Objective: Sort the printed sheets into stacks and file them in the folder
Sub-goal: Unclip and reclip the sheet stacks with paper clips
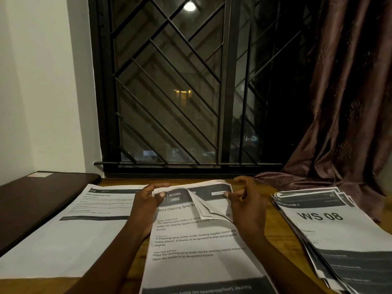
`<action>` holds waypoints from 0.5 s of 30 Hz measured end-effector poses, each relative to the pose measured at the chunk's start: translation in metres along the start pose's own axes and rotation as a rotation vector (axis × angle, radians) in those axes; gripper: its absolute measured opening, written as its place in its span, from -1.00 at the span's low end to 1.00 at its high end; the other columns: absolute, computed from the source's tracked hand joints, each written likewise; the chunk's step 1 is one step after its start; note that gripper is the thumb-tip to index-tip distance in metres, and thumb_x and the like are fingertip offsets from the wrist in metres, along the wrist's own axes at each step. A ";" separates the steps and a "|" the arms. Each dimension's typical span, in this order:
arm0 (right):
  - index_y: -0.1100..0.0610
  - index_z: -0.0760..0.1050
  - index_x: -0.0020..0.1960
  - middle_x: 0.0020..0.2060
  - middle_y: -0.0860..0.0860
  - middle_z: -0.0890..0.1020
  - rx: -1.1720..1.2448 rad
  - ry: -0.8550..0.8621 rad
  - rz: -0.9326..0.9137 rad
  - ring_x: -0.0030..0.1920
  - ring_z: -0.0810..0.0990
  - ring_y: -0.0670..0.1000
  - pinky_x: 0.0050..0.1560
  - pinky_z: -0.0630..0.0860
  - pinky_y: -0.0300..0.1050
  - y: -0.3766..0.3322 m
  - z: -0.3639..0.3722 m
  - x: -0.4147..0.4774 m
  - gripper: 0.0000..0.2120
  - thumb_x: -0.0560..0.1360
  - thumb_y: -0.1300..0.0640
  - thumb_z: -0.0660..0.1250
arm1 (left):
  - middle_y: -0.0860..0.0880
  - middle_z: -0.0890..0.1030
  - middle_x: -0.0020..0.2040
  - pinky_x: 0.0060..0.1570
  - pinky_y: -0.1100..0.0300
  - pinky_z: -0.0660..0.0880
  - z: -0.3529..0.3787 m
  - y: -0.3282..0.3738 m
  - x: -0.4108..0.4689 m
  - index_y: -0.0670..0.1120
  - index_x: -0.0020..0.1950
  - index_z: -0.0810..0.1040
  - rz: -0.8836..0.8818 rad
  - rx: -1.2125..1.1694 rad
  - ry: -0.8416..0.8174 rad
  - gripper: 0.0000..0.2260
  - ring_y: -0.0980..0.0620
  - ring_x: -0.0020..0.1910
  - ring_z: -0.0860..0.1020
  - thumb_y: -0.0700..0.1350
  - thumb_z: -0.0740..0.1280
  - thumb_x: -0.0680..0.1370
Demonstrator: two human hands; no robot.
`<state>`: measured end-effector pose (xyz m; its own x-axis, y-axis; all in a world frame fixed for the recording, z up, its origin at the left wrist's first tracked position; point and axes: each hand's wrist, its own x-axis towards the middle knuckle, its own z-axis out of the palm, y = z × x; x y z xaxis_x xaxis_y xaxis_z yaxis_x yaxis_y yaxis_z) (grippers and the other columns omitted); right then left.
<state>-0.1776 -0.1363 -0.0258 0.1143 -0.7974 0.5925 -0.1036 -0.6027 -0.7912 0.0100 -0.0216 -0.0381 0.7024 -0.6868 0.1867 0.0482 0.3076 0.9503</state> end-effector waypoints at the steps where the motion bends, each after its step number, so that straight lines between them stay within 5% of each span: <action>1: -0.05 0.47 0.00 -0.38 -0.05 0.56 -0.013 0.003 0.005 -0.35 0.54 -0.15 -0.35 0.40 -0.35 0.000 0.001 -0.001 -0.69 0.41 0.27 0.45 | -0.23 0.68 -0.08 -0.02 -0.11 0.56 0.000 0.000 0.000 -0.11 0.06 0.61 0.002 0.005 0.003 -0.80 -0.14 -0.20 0.66 -0.33 0.25 0.58; 4: -0.01 0.47 -0.15 -0.30 -0.08 0.59 -0.044 -0.004 0.011 -0.32 0.56 -0.20 -0.40 0.40 -0.40 0.001 -0.001 -0.001 -0.80 0.43 0.23 0.45 | -0.24 0.68 -0.05 0.03 -0.19 0.54 -0.002 -0.001 0.002 -0.11 0.08 0.61 0.000 0.024 0.018 -0.81 -0.16 -0.16 0.66 -0.32 0.26 0.58; 7: -0.04 0.48 -0.25 0.15 -0.14 0.51 -0.172 -0.003 -0.106 0.14 0.43 -0.25 0.06 0.33 -0.41 0.002 -0.001 -0.004 -0.77 0.42 0.23 0.45 | -0.23 0.68 -0.04 0.00 -0.16 0.55 -0.002 -0.002 0.003 -0.11 0.08 0.61 0.003 0.026 0.020 -0.80 -0.17 -0.16 0.66 -0.32 0.26 0.58; 9: -0.05 0.46 -0.28 0.24 -0.12 0.39 -0.225 0.015 -0.234 0.28 0.27 -0.17 0.16 0.22 -0.38 0.002 -0.002 -0.004 -0.73 0.34 0.25 0.50 | -0.23 0.68 -0.06 -0.03 -0.08 0.57 -0.001 -0.002 0.003 -0.12 0.07 0.60 0.006 0.016 0.018 -0.81 -0.14 -0.18 0.66 -0.33 0.25 0.58; 12: 0.04 0.39 -0.32 -0.07 -0.08 0.58 0.031 -0.235 -0.196 0.00 0.54 -0.08 -0.08 0.53 -0.17 0.001 -0.003 -0.005 -0.72 0.34 0.35 0.41 | -0.25 0.68 -0.05 -0.02 -0.08 0.56 -0.002 -0.002 0.003 -0.11 0.04 0.62 0.008 0.014 0.017 -0.79 -0.15 -0.18 0.66 -0.35 0.24 0.58; 15: 0.10 0.40 -0.20 -0.36 -0.01 0.54 0.238 -0.420 -0.048 -0.31 0.53 -0.06 -0.33 0.46 -0.05 -0.005 -0.005 -0.006 -0.91 0.44 0.26 0.23 | -0.17 0.70 -0.12 -0.26 0.10 0.61 -0.002 -0.001 0.002 -0.12 0.06 0.62 0.022 0.038 0.030 -0.79 -0.07 -0.24 0.67 -0.35 0.24 0.58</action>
<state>-0.1827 -0.1282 -0.0246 0.5078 -0.6585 0.5554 0.1352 -0.5758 -0.8063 0.0125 -0.0220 -0.0388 0.7243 -0.6598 0.2004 0.0062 0.2969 0.9549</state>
